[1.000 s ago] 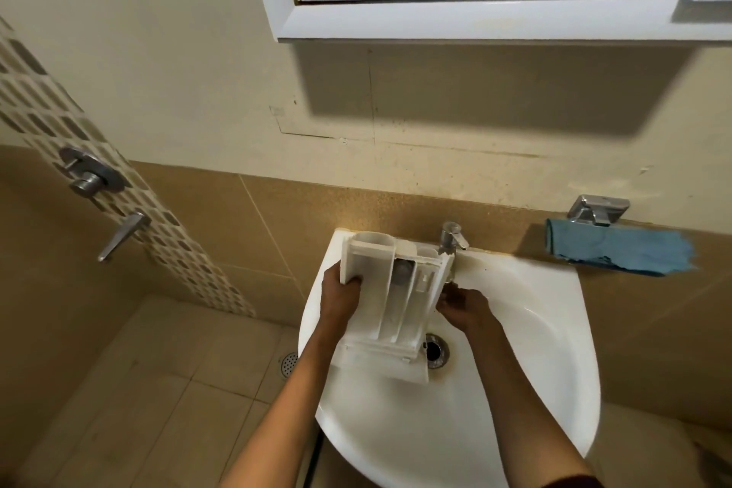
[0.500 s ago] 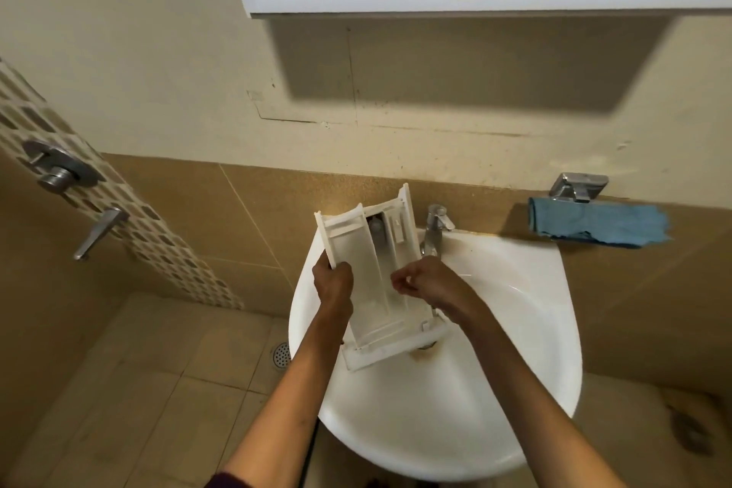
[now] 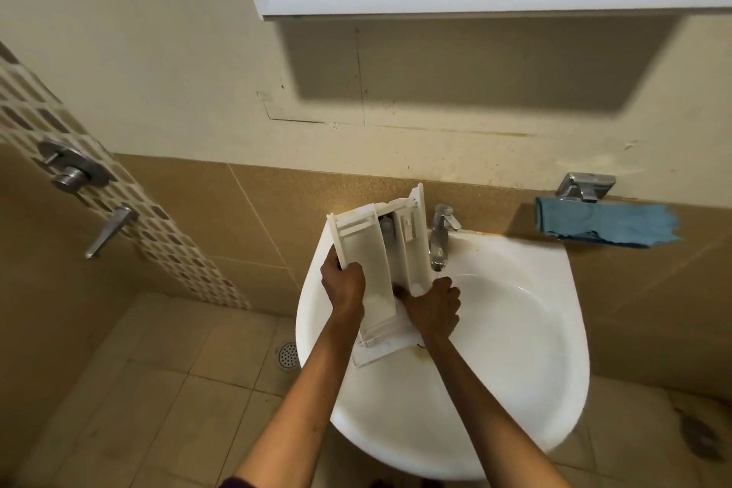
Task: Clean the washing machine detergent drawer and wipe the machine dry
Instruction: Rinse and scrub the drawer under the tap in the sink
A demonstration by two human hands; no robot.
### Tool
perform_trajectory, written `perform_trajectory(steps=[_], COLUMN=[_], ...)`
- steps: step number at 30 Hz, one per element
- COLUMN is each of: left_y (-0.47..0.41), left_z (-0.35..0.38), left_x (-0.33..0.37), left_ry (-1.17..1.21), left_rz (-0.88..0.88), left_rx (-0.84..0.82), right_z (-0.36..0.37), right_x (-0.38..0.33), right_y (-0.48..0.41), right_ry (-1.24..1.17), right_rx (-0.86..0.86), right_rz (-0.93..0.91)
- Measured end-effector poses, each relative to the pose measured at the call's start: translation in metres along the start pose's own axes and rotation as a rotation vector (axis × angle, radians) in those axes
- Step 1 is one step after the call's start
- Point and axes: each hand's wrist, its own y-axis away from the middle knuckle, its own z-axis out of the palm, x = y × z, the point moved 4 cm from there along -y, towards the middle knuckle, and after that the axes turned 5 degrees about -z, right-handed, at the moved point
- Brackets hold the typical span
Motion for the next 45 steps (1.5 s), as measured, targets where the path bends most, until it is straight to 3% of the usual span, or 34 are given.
perform_trajectory(steps=[5,7,12,16,17,19,21,24,33,36,40,43,45], left_y=[0.001,0.001,0.004,0.003,0.002,-0.003,-0.009,-0.011,-0.017,-0.021,-0.025,-0.025,-0.022], left_z=[-0.007,-0.007,-0.002,-0.006,-0.007,-0.011,-0.014,-0.016,-0.018,-0.018,-0.016,-0.012,-0.010], left_x=[-0.005,-0.004,0.004,0.006,0.006,0.006,0.004,0.001,-0.002,-0.004,-0.009,-0.012,-0.013], left_ry=[-0.001,-0.022,-0.073,-0.101,-0.088,-0.039,0.014,0.071,0.073,0.092,0.088,0.064,0.067], left_rz=[0.016,0.037,0.127,0.196,0.192,0.154,0.113,0.104,0.121,0.096,0.085,0.075,0.062], left_rx=[0.042,0.049,-0.002,0.006,0.014,0.039,0.059,0.060,0.072,0.082,0.083,0.087,0.092], right_z=[0.003,0.004,0.007,-0.009,-0.016,-0.028,-0.030,-0.021,-0.005,-0.003,-0.019,-0.027,-0.027], right_x=[0.009,0.012,0.013,0.016,0.023,0.038,0.049,0.043,0.023,0.025,0.011,-0.003,0.004], right_y=[-0.017,-0.018,-0.013,-0.017,-0.022,-0.035,-0.043,-0.041,-0.055,-0.054,-0.035,-0.032,-0.048], right_ry=[-0.066,-0.109,-0.120,-0.165,-0.196,-0.345,-0.715,-1.208,-1.429,-1.300,-1.048,-0.679,-0.337], right_rx=[-0.366,-0.376,-0.204,-0.446,-0.454,-0.298,-0.174,-0.227,-0.181,-0.258,-0.445,-0.537,-0.433], right_rz=[0.022,-0.003,-0.166,-0.310,-0.254,-0.098,0.146,0.461,0.622,0.643,0.483,0.249,0.137])
